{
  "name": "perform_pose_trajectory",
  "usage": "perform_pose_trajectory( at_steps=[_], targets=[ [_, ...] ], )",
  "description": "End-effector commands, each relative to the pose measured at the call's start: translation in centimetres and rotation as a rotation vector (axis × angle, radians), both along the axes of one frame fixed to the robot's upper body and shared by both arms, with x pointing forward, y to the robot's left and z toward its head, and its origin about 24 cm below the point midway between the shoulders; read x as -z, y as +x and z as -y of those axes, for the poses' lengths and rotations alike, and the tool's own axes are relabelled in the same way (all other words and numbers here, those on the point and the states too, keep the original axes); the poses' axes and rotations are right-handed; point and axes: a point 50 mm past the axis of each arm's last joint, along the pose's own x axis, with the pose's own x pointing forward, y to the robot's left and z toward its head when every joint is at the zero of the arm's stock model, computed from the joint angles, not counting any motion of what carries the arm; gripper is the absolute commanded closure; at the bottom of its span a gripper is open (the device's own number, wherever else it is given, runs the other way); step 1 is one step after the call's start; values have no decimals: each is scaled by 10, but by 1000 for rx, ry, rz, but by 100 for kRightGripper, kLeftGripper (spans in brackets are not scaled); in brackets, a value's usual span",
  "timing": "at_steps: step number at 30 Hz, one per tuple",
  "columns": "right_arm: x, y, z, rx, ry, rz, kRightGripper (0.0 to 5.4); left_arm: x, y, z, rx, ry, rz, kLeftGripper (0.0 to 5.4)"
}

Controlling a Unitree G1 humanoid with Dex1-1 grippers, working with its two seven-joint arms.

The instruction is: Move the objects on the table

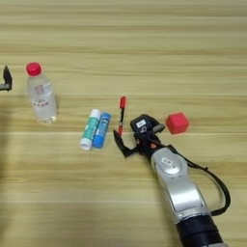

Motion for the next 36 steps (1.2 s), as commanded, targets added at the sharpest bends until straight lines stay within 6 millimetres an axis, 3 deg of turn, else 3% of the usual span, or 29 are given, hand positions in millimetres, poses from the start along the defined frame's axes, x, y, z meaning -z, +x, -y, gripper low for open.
perform_pose_trajectory(
  at_steps=[1,19,36],
  targets=[
    [7,-3,9,37,-21,-49,1,2,-1,-2,-4,6,-17,0],
    [8,4,24,126,-19,-68,1,2,-1,-1,-3,6,-17,0],
    [1,16,0,75,201,-150,1,2,-1,-1,-3,6,-17,0]
  ],
)
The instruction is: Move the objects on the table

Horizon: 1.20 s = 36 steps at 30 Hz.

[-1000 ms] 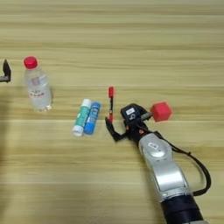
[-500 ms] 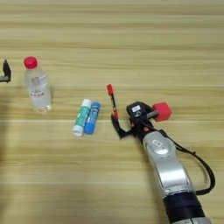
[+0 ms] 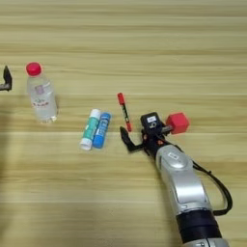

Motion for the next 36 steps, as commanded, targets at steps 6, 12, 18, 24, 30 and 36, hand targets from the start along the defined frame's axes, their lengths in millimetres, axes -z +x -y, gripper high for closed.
perform_pose_trajectory(
  at_steps=[6,12,18,24,30,36],
  targets=[
    [2,10,-10,-11,27,-47,1,2,-1,0,-2,5,-15,0],
    [6,17,-8,26,23,-72,1,2,-1,-1,-3,5,-15,0],
    [17,20,-7,34,5,-114,1,2,-1,-2,-3,4,-17,0],
    [27,19,-9,23,5,-165,1,2,-1,-2,-3,4,-17,0],
    [30,18,-8,16,7,-189,58,1,-1,-1,-3,3,-16,0],
    [32,18,-9,12,5,-199,127,1,-1,-1,-2,4,-16,0]
  ],
)
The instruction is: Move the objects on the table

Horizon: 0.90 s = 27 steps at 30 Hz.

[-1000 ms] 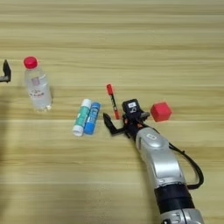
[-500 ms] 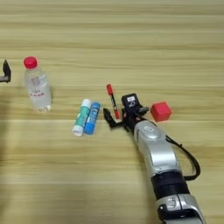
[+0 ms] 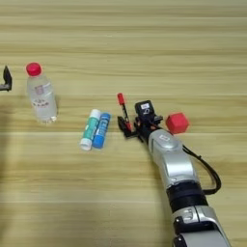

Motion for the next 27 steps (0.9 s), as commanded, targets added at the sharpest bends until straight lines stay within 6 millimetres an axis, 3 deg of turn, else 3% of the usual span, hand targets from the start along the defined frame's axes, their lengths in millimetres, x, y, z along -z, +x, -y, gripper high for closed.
perform_pose_trajectory(
  at_steps=[1,27],
  targets=[
    [29,-16,0,-3,0,-150,132,1,-1,-1,-2,4,-15,0],
    [31,-18,0,-7,15,-168,397,2,-1,1,-1,4,-13,0]
  ],
)
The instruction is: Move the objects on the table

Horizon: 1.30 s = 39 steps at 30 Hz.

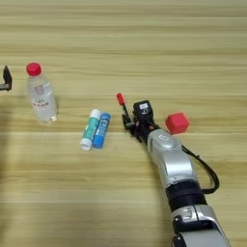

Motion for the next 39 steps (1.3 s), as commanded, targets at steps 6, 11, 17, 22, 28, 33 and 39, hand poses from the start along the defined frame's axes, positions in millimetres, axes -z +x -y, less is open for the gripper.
perform_pose_trajectory(
  at_steps=[6,11,17,22,28,33,39],
  targets=[
    [31,-18,3,13,0,-162,459,2,-1,1,-1,3,-15,0],
    [31,-18,4,13,2,-163,494,2,-1,1,-1,3,-15,0],
    [30,-18,4,15,4,-161,494,2,-1,1,-1,3,-14,0],
    [23,-16,3,20,37,-121,494,2,-1,1,-1,3,-14,0],
    [-7,-12,10,50,61,30,494,2,-1,1,-2,5,-15,0],
    [-40,-9,22,92,81,147,494,2,-1,1,-2,5,-16,0],
    [-72,-8,47,164,79,257,494,2,-1,2,-2,6,-14,0]
  ],
)
